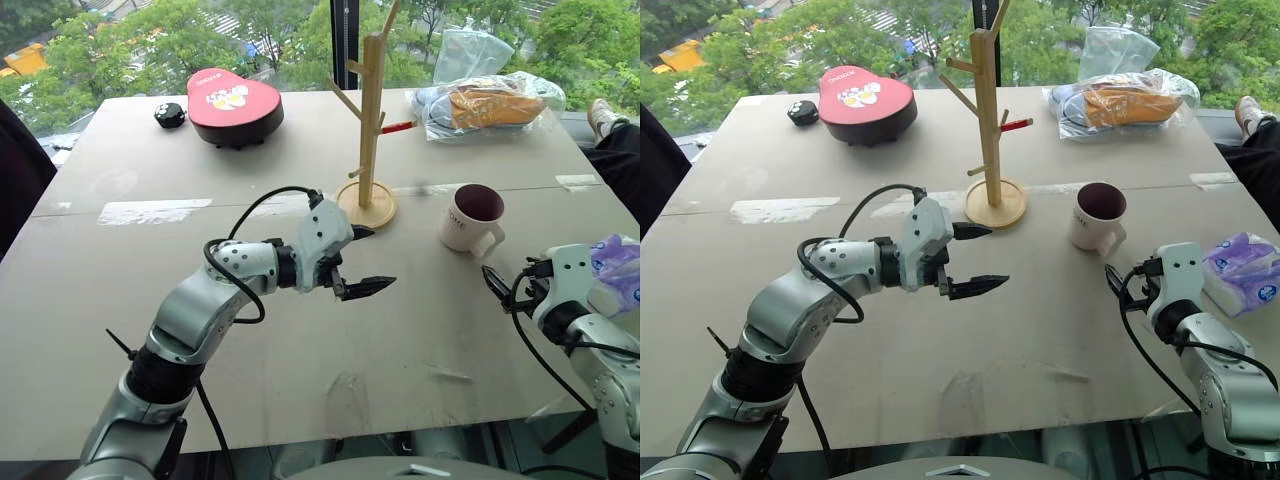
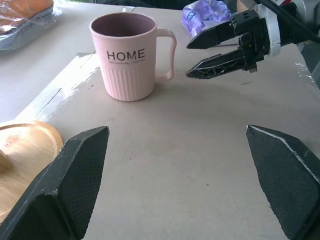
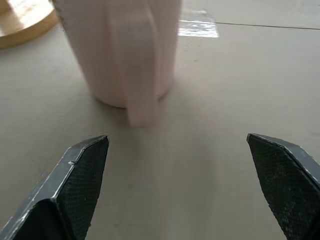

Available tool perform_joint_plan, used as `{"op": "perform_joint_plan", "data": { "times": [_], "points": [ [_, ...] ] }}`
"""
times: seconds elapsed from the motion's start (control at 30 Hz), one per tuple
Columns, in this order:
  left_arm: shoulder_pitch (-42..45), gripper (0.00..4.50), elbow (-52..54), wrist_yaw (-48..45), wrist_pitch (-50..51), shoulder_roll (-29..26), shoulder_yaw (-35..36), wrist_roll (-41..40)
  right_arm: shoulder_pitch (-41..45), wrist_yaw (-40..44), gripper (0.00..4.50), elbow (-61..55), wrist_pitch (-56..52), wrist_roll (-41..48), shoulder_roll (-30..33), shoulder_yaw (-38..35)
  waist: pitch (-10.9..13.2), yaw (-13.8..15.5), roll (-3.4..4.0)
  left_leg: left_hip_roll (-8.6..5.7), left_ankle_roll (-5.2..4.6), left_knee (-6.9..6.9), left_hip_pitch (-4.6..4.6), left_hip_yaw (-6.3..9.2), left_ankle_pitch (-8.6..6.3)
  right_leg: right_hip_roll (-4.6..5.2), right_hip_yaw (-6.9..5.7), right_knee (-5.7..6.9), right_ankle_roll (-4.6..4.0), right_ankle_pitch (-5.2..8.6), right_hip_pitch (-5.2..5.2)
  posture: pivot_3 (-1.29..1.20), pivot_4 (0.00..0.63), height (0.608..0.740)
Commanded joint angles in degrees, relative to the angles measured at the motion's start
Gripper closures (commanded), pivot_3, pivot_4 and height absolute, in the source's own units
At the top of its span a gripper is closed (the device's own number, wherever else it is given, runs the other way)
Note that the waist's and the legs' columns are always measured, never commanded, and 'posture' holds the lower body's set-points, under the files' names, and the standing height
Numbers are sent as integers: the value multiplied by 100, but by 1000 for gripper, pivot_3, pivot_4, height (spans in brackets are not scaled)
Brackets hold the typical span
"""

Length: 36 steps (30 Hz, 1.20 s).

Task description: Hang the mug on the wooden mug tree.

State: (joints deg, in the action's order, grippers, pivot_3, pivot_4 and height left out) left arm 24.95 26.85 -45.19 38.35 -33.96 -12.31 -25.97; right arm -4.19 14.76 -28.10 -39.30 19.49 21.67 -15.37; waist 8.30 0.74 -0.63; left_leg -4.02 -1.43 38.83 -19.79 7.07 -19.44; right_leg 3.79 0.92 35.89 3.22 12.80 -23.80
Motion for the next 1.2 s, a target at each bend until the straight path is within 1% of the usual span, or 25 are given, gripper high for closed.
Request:
{"op": "perform_joint_plan", "data": {
  "times": [0.03, 0.13, 0.23, 0.47, 0.5, 0.53, 0.6, 0.67, 0.7, 0.73, 0.77, 0.8, 0.93, 1.03, 1.13, 1.2],
  "points": [
    [18, 0, 267, 58, -105, 45, 38, 48, 260, -224, 22, 133, 422, -83, -295, 53, 0, -6, 0, 3, 0, 0, 2, -1, 0, -3, 0, 1, 0, 0, 0, 0, 150, 740],
    [-7, 0, 269, 67, -129, 37, 47, 65, 428, -323, 22, 292, 544, -117, -521, 110, -1, -24, 2, 8, 1, 0, 5, -4, 0, -11, 4, 6, 0, 0, 0, 0, 150, 740],
    [-33, 0, 265, 45, -146, 21, 68, 83, 561, -377, 22, 432, 653, -314, -548, 306, -1, -20, 2, 8, 1, -1, 4, -4, 0, -11, 4, 5, -1, 0, -1, 0, 150, 740],
    [-49, 0, 254, 29, -190, 28, 76, 146, 853, -707, 22, 981, 982, -634, -716, 332, -1, -15, 2, 5, 0, -1, 3, -5, 0, -11, 4, 4, -1, 0, -2, 0, 150, 740],
    [-55, 0, 252, 22, -203, 20, 79, 157, 880, -706, 539, 1037, 1034, -640, -729, 326, -1, -18, 3, 6, 1, -1, 3, -5, 0, -11, 4, 5, -1, 0, -2, 0, 150, 740],
    [-64, 0, 250, 16, -216, 13, 86, 161, 900, -677, 860, 1082, 1079, -648, -717, 339, -2, -19, 3, 6, 1, -1, 3, -5, 0, -11, 4, 5, -1, 0, -3, 0, 150, 740],
    [-87, 0, 262, 14, -238, 6, 113, 163, 937, -563, 1749, 1142, 1196, -648, -682, 385, -2, -23, 3, 6, 1, -1, 3, -5, 0, -11, 4, 5, -1, 0, -4, 0, 150, 740],
    [-112, 0, 274, 24, -252, -4, 136, 173, 987, -463, 2818, 1193, 1253, -618, -667, 429, -2, -34, 3, 6, 1, -1, 3, -7, 0, -11, 6, 4, -1, 0, -4, 0, 150, 740],
    [-119, 0, 276, 27, -257, -8, 141, 179, 1006, -434, 3267, 1215, 1270, -611, -667, 442, -2, -35, 3, 6, 0, -1, 3, -8, 0, -11, 7, 5, -1, 0, -4, 0, 150, 740],
    [-132, 0, 282, 32, -263, -16, 150, 188, 1035, -380, 3575, 1243, 1296, -580, -680, 456, -2, -37, 3, 6, 0, -1, 3, -8, 0, -11, 7, 5, -1, 0, -4, 0, 150, 740],
    [-144, 0, 282, 37, -270, -25, 165, 196, 1070, -323, 4090, 1280, 1339, -567, -684, 480, -2, -41, 3, 6, 0, -1, 3, -7, 0, -11, 6, 5, -1, 0, -4, 0, 150, 740],
    [-155, 0, 284, 43, -276, -32, 178, 205, 1095, -277, 4452, 1308, 1368, -561, -683, 500, -2, -46, 3, 6, 0, -1, 3, -7, 0, -11, 6, 5, -1, 0, -4, 0, 150, 740],
    [-225, 0, 324, 130, -252, 4, 247, 191, 1201, -159, 4486, 1466, 1495, -663, -587, 587, -2, -76, 3, 6, 0, -1, 3, -6, 0, -11, 6, 5, -1, 0, -3, 0, 150, 740],
    [-424, 0, 437, 424, -207, 321, 369, 13, 1262, 33, 4486, 1527, 1622, -819, -359, 719, -2, -93, 3, 5, 0, -1, 2, -6, 0, -10, 6, 3, -1, 0, -4, 0, 150, 740],
    [-779, 0, 434, 647, -678, 774, 434, 40, 1568, 518, 4486, 1683, 1821, -923, 108, 868, -2, -130, 3, 3, 0, -1, 2, -9, 0, -7, 11, 4, -1, -1, -4, 0, 150, 740],
    [-1120, 0, 368, 791, -1252, 1142, 435, 172, 2159, 1221, 4486, 1956, 2098, -965, 655, 1042, -1, -165, 6, 3, 0, 2, 2, -12, 0, -7, 13, 5, 0, -1, -4, 0, 150, 740]
  ]
}}
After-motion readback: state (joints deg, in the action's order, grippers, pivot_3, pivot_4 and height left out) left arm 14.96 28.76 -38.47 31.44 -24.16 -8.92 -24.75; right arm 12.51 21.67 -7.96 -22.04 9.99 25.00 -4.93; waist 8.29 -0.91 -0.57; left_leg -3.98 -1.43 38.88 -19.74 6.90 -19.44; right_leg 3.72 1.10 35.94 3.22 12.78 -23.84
